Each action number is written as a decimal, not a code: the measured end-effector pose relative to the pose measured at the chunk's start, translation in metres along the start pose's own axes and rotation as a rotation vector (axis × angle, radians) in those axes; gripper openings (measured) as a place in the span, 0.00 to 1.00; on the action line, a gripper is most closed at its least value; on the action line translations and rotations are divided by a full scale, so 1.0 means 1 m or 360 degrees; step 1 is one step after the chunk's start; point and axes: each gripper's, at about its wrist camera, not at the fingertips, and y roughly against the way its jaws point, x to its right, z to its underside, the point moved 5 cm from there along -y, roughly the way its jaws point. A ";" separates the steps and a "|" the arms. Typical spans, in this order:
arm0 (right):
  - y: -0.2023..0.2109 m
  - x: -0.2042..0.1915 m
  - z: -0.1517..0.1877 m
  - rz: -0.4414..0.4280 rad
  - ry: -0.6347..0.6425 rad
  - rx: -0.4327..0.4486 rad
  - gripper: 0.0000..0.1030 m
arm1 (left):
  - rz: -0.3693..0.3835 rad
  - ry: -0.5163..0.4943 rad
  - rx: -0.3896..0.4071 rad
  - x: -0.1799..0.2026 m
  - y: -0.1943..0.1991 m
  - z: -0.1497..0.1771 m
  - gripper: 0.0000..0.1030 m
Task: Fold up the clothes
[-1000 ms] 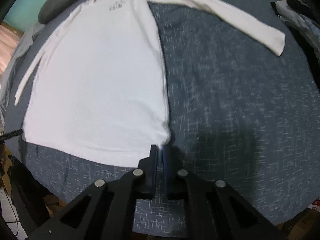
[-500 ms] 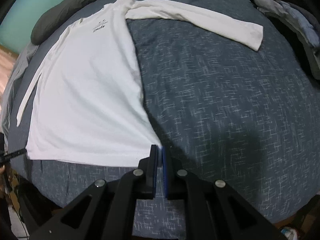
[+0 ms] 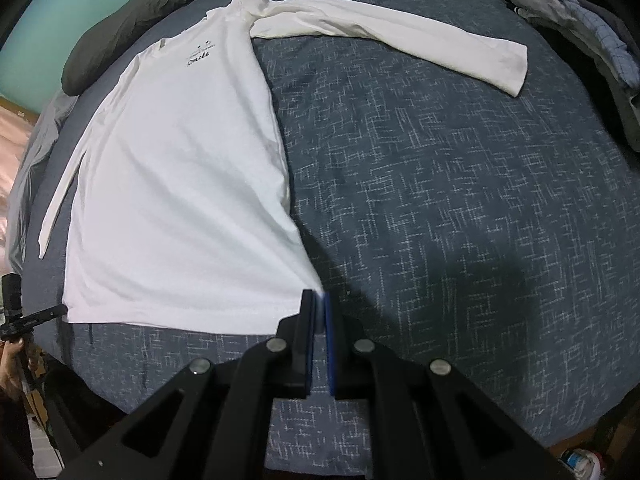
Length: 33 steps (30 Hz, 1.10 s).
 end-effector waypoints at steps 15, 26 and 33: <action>0.004 -0.026 0.009 -0.0003 0.0204 -0.0075 0.04 | -0.0050 -0.0091 0.0147 -0.007 0.066 0.022 0.04; -0.018 -0.032 0.040 0.0013 0.0286 -0.0209 0.04 | -0.0067 0.0017 0.0073 -0.044 0.042 0.043 0.04; -0.016 -0.026 0.040 -0.0048 0.0243 -0.0190 0.04 | -0.0079 -0.0009 0.0069 -0.041 0.038 0.047 0.04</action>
